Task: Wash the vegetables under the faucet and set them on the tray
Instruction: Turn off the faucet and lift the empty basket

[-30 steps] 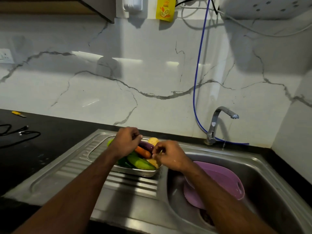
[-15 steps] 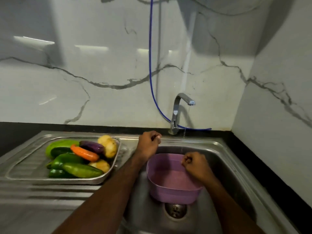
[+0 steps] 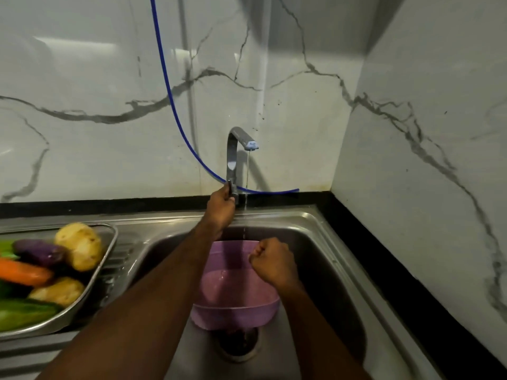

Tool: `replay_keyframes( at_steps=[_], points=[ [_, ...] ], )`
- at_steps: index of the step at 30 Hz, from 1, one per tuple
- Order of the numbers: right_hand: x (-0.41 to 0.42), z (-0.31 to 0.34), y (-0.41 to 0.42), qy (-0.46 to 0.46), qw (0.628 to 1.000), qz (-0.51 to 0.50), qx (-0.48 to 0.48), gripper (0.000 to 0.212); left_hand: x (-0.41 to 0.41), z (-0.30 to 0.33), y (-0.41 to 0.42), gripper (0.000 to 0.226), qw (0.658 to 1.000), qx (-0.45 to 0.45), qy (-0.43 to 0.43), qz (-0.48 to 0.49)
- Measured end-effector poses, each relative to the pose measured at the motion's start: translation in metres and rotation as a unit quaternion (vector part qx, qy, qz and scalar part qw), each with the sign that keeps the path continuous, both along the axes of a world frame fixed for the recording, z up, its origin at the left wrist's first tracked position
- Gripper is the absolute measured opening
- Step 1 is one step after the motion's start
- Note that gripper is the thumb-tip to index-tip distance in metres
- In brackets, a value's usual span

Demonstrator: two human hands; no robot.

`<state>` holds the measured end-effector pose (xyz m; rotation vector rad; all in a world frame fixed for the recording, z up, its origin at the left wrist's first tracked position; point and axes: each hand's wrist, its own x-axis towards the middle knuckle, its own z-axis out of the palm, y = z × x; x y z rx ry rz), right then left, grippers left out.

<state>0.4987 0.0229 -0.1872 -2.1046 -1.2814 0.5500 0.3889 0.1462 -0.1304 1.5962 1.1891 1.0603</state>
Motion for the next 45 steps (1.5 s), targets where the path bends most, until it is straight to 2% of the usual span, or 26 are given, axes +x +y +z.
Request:
replay_keyframes(
  at_steps=[2,5,8,10,12,14,18,20,23,24,27,31,34,37,40,42,45],
  points=[
    [-0.002,-0.002,0.003,0.002,1.000,-0.002,-0.002,0.018,0.003,-0.001,0.001,0.045,0.999,0.029,0.044,0.013],
    [-0.002,-0.003,0.004,-0.007,1.000,-0.003,-0.007,0.024,0.006,0.001,-0.002,0.059,0.984,0.086,0.152,0.018],
    [0.002,0.000,0.002,-0.034,0.999,-0.003,-0.028,0.025,0.000,0.003,-0.005,0.070,0.974,0.097,0.204,-0.007],
    [0.011,0.000,0.000,-0.062,0.997,-0.011,-0.048,0.032,-0.005,-0.002,-0.022,0.070,0.968,0.104,0.227,-0.031],
    [0.020,-0.002,0.001,-0.083,0.994,-0.021,-0.067,0.039,-0.018,-0.014,-0.045,0.061,0.958,0.116,0.260,-0.014],
    [0.023,-0.004,0.001,-0.088,0.991,-0.032,-0.095,0.040,-0.040,-0.032,-0.064,0.048,0.946,0.087,0.310,0.039],
    [0.025,-0.004,-0.004,-0.092,0.986,-0.053,-0.132,0.037,-0.085,-0.061,-0.095,0.045,0.923,-0.074,0.349,0.145],
    [0.025,-0.003,-0.006,-0.092,0.985,-0.045,-0.142,0.034,-0.099,-0.069,-0.104,0.042,0.927,-0.149,0.302,0.167],
    [0.028,0.000,-0.004,-0.048,0.987,-0.019,-0.150,0.031,-0.107,-0.077,-0.113,0.029,0.954,-0.263,0.104,0.098],
    [0.030,0.000,-0.001,-0.013,0.989,-0.016,-0.144,0.034,-0.108,-0.081,-0.111,0.027,0.955,-0.266,0.093,0.089],
    [0.034,-0.001,0.008,0.097,0.986,-0.051,-0.123,0.055,-0.110,-0.085,-0.102,0.025,0.960,-0.245,0.085,0.102],
    [0.040,-0.010,0.019,0.160,0.979,-0.098,-0.082,0.066,-0.109,-0.085,-0.098,0.026,0.963,-0.227,0.061,0.130],
    [0.047,-0.012,0.020,0.172,0.976,-0.131,-0.034,0.067,-0.107,-0.076,-0.107,0.025,0.968,-0.213,0.047,0.124],
    [0.057,-0.017,0.028,0.260,0.957,-0.131,0.016,0.076,-0.111,-0.067,-0.114,0.025,0.974,-0.196,-0.013,0.111],
    [0.051,0.005,-0.008,0.326,0.934,-0.143,0.026,0.068,-0.115,-0.066,-0.121,0.037,0.977,-0.175,-0.070,0.099],
    [0.049,0.012,-0.032,0.359,0.921,-0.151,0.025,0.071,-0.115,-0.062,-0.126,0.047,0.978,-0.159,-0.099,0.088],
    [0.051,0.013,-0.050,0.348,0.925,-0.150,0.028,0.069,-0.111,-0.038,-0.137,0.049,0.983,-0.121,-0.117,0.067]
  ],
)
